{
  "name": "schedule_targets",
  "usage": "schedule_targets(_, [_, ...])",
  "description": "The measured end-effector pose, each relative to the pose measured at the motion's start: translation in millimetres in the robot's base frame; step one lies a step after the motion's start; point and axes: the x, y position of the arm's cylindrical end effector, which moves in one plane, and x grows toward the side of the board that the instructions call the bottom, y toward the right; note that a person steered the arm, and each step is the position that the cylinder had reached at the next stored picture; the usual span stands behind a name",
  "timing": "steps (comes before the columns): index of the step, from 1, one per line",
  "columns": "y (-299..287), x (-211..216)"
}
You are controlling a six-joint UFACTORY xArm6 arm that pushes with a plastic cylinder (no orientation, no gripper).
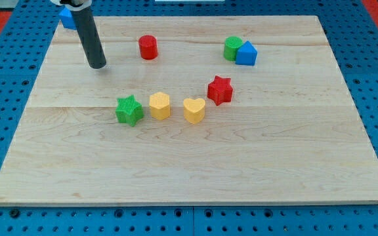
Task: Move your arm closer to red circle
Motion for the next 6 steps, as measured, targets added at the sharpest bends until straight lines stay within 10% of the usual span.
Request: schedule_targets(6, [119.8,23.4])
